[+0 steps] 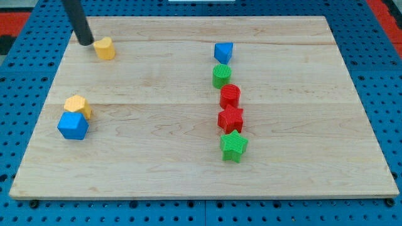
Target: Push the yellow heart closer to the blue triangle
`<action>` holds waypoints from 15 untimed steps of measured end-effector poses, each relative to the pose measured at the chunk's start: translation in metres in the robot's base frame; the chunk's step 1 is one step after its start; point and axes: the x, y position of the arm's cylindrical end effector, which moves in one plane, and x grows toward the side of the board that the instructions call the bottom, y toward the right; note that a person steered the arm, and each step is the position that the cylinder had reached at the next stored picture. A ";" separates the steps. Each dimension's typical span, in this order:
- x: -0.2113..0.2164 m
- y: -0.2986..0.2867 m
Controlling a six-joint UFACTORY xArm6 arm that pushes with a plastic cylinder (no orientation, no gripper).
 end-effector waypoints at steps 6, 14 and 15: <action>-0.023 0.114; 0.027 0.143; 0.037 0.159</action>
